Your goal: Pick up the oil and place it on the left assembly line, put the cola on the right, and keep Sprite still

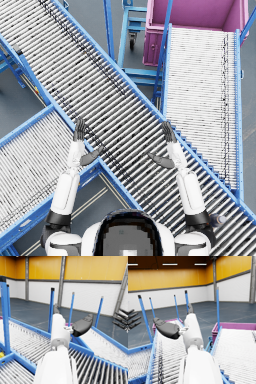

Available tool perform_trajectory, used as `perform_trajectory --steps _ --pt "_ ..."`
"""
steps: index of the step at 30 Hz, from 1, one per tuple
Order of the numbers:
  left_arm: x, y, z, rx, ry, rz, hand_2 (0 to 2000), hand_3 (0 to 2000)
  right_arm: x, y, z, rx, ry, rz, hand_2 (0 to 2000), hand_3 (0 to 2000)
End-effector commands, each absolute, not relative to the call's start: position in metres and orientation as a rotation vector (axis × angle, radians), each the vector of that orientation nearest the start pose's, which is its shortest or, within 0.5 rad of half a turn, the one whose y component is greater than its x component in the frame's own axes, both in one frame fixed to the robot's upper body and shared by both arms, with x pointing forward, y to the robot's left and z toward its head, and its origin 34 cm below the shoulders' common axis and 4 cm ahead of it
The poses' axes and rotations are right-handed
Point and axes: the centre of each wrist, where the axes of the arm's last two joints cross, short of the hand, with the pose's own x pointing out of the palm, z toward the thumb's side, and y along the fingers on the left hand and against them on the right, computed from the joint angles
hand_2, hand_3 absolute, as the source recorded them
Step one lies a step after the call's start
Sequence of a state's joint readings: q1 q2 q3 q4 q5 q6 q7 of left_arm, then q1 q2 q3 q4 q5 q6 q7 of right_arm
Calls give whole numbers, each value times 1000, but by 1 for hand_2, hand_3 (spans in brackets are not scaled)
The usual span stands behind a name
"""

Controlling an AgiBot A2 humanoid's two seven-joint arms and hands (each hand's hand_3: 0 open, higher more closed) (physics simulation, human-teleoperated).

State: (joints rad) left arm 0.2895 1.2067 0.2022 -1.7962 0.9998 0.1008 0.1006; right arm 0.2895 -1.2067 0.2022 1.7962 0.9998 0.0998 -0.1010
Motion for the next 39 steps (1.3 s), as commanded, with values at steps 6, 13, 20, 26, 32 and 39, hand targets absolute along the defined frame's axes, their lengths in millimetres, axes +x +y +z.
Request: perform_trajectory --steps 6,13,20,26,32,39 --pt "255 201 229 74 -388 -1777 0 0 255 -201 229 -135 -376 1971 0 0" --pt "255 201 229 74 -388 -1777 0 0 255 -201 229 -135 -376 1971 0 0" --pt "255 201 229 74 -388 -1777 0 0 255 -201 229 -135 -376 1971 0 0" --pt "255 201 229 74 -388 -1777 0 0 255 -201 229 -135 -376 1971 0 0" --pt "255 201 229 74 -388 -1777 0 0 255 -201 229 -135 -376 1971 0 0" --pt "255 201 229 74 -388 -1777 0 0 255 -201 229 -135 -376 1971 0 0"
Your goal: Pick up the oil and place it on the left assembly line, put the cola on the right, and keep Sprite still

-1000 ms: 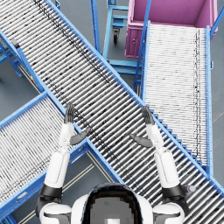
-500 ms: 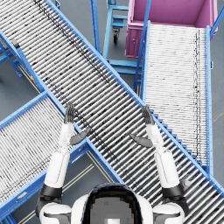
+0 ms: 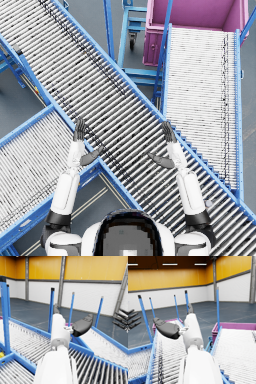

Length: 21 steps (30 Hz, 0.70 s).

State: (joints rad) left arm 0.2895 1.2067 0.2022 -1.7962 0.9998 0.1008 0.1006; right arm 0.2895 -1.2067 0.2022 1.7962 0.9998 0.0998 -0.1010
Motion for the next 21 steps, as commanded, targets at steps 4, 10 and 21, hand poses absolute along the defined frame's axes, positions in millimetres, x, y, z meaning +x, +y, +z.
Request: perform_trajectory --steps 4,10,21 --pt "255 201 229 74 -388 -1777 0 0 255 -201 229 -135 -376 1971 0 0" --pt "255 201 229 74 -388 -1777 0 0 255 -201 229 -135 -376 1971 0 0" --pt "255 201 229 74 -388 -1777 0 0 255 -201 229 -135 -376 1971 0 0"
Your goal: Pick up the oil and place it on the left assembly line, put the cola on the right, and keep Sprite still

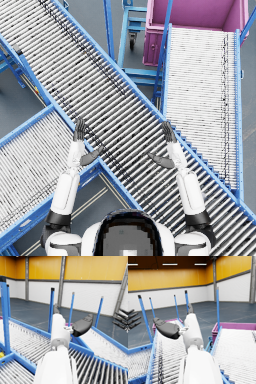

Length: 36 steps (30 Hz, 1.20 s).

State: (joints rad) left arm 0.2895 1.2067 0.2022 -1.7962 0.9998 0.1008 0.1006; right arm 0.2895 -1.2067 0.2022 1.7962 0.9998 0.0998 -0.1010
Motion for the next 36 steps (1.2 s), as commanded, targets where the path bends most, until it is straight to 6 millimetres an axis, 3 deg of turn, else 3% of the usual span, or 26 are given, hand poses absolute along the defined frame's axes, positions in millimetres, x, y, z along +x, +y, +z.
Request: perform_trajectory --steps 1,21,24,27,29,33,36 --pt "255 201 229 74 -388 -1777 0 0 255 -201 229 -135 -376 1971 0 0" --pt "256 195 223 55 -365 -1798 0 0 256 -195 223 -113 -355 1993 0 0" --pt "261 206 249 177 -531 -1782 0 0 255 -201 237 -173 -483 1886 0 0" --pt "261 214 271 258 -634 -1750 0 0 250 -203 266 -266 -625 1827 0 0" --pt "257 223 291 330 -709 -1710 0 0 252 -209 273 -283 -657 1788 0 0" --pt "260 235 298 350 -743 -1657 0 0 250 -224 283 -317 -704 1712 0 0" --pt "261 244 305 471 -670 -1575 0 0 249 -232 291 -453 -642 1630 0 0"
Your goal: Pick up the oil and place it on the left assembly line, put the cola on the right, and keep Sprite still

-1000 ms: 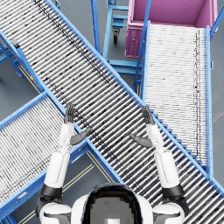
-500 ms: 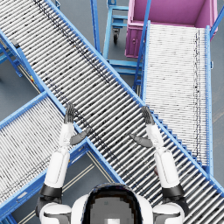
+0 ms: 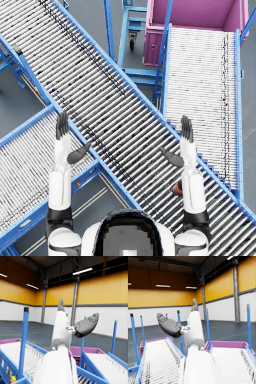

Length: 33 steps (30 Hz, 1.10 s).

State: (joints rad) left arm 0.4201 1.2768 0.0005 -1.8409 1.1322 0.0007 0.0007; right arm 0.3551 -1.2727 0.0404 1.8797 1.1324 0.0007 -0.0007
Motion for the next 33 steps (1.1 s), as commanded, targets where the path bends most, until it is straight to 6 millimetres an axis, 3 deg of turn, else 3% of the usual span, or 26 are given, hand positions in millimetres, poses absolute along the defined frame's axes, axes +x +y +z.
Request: perform_trajectory --steps 1,8,26,33 --pt "261 247 305 506 -640 -1546 0 0 250 -236 292 -489 -613 1598 0 0" --pt "263 255 308 663 -490 -1428 0 0 254 -250 292 -638 -453 1459 0 0" --pt "261 258 311 680 -495 -1390 0 0 254 -257 287 -628 -435 1412 0 0" --pt "255 257 331 744 -551 -1370 0 0 252 -257 299 -661 -470 1399 0 0"
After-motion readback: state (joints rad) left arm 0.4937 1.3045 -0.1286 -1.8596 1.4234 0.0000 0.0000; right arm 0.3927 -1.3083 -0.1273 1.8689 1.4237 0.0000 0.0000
